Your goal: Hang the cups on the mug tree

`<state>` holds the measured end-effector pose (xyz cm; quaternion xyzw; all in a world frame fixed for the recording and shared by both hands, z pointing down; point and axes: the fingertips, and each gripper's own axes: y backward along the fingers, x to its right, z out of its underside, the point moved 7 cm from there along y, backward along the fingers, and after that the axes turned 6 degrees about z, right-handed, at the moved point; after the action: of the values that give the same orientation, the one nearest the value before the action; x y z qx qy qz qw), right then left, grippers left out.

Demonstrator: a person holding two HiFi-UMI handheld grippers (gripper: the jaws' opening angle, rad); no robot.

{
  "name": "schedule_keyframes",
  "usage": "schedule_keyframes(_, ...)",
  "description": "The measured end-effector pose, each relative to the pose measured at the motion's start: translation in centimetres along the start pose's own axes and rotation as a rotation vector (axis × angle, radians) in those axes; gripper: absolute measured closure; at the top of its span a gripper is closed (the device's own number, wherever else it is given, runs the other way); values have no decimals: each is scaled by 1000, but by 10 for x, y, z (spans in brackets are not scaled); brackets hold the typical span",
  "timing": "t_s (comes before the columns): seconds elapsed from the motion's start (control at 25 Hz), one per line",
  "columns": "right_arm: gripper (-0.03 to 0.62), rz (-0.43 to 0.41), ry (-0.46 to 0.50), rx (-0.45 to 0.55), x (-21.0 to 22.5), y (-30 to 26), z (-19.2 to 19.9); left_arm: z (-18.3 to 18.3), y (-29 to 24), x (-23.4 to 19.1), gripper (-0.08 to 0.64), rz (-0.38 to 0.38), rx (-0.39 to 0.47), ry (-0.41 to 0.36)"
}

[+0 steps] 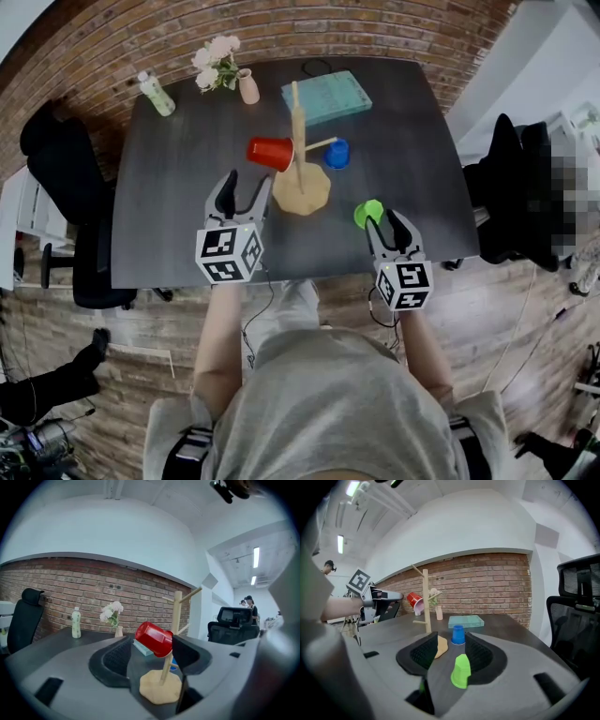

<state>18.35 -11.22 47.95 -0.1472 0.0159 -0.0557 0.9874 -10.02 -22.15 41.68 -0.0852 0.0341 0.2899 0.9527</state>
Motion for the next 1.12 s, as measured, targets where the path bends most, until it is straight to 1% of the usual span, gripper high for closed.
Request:
schedule_keyframes(0.36,400,1,41,-48,8,-19,24,42,15,11,293,19,-27,22)
schedule_keyframes(0.68,371,12,69,-113,18,-44,47,79,23,14,293,22,-85,62)
schedule_keyframes(0.84,364,14,78,-146,20,-53,58,93,28,16,295,24,-105,88)
schedule_keyframes(1.12,362,22,86,-187,20,-62,74,110,36,18,295,32,-142,105)
